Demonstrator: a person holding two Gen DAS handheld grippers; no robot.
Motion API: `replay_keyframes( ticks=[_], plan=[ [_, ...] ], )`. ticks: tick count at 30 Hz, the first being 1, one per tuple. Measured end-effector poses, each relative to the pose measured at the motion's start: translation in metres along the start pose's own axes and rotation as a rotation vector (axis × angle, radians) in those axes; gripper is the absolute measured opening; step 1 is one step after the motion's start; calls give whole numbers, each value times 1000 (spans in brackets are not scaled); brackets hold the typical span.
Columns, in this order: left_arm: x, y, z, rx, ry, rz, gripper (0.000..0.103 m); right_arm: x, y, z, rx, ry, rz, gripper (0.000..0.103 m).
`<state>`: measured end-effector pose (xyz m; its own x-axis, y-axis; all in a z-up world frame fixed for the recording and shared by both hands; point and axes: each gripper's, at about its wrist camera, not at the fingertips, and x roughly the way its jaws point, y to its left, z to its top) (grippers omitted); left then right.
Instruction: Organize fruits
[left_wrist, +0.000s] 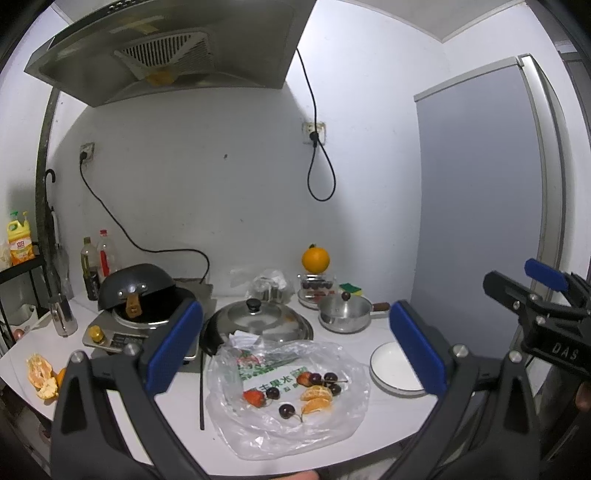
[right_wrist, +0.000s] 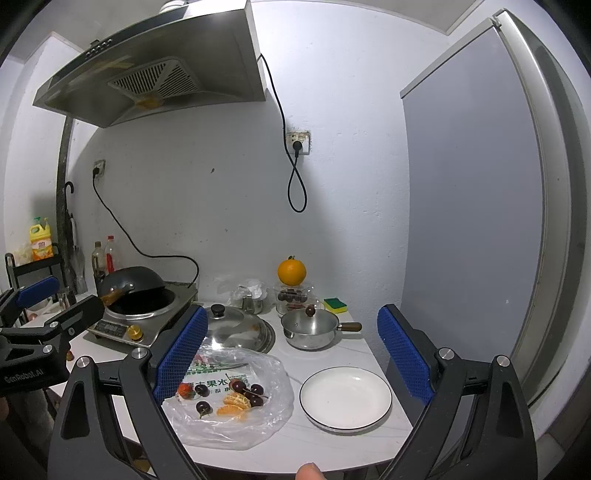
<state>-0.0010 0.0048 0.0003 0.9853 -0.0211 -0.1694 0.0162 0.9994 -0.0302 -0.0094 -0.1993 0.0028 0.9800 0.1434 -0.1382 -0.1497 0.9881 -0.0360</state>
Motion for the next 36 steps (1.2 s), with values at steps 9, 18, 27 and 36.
replay_keyframes(
  ticks=[9, 18, 27, 36],
  plan=[
    [0, 0, 1, -2, 0, 0, 102, -1, 1, 0, -2, 1, 0, 95],
    [0, 0, 1, -5, -2, 7, 102, -1, 1, 0, -3, 1, 0, 95],
    [0, 1, 0, -3, -9, 6, 102, -1, 1, 1, -3, 2, -2, 95],
    [0, 1, 0, -2, -11, 7, 102, 0, 1, -1, -3, 3, -2, 95]
  ],
)
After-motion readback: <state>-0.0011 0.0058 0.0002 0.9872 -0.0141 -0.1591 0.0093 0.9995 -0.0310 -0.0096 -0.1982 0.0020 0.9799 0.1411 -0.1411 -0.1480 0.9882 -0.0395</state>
